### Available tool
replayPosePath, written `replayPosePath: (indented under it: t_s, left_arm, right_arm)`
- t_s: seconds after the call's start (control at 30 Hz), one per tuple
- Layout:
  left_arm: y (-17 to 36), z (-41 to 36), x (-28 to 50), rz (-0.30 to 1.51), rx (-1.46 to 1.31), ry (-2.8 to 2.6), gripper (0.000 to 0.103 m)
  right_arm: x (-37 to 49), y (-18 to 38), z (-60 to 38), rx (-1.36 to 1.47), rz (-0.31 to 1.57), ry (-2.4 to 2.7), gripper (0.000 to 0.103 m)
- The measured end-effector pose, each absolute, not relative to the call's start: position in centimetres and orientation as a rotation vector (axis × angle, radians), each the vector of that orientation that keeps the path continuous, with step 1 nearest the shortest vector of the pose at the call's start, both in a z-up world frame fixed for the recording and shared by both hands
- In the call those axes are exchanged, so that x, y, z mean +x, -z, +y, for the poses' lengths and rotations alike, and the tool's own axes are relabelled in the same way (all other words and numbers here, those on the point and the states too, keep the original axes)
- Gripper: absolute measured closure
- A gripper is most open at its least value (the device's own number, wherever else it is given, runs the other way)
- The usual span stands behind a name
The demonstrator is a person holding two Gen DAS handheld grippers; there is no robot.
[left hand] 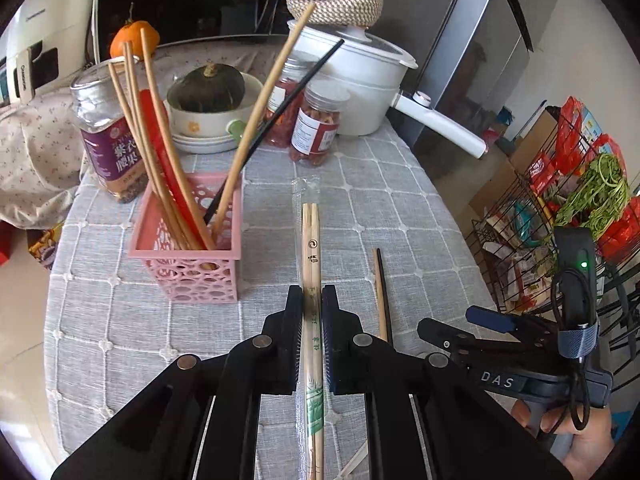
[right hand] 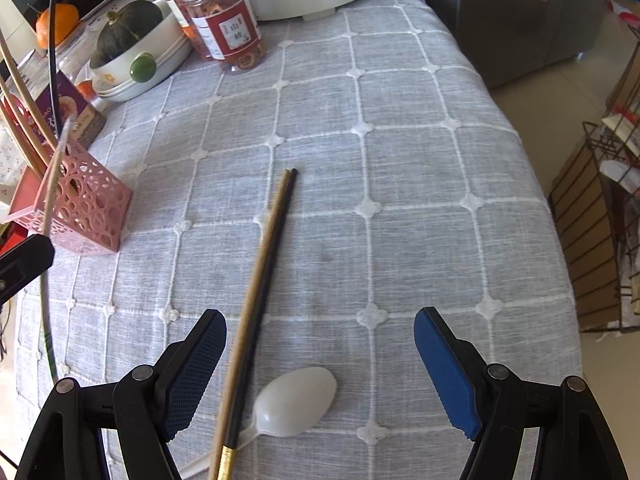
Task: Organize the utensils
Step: 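Lower the wrapped chopsticks into the basket with the left tool while the right tool grasps a wooden chopstick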
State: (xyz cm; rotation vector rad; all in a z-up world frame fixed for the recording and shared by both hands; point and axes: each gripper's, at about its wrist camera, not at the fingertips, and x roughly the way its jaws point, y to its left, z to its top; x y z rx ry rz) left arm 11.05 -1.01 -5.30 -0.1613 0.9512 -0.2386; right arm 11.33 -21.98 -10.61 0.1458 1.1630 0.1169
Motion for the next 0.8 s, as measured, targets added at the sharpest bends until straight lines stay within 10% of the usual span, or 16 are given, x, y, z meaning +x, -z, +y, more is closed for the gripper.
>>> replayPosePath:
  t_s: [0.17,0.43,0.8]
  left_arm:
    - [4.0,1.9,10.1,0.912,-0.185,0.234,0.093]
    - [4.0,4.7,9.4,0.907,-0.186,0.229,0.093]
    - [4.0,5.7,9.6,0.904,-0.205,0.228,0.093]
  right_arm:
    - [12.5,11.5,-19.9,0.168,1.179,-0.154,0.03]
    - [14.8,14.1,-18.7,0.304,1.238,-0.183,0.076]
    - [16.3,15.1,-17.7,0.244,1.264,-0.118,0.081]
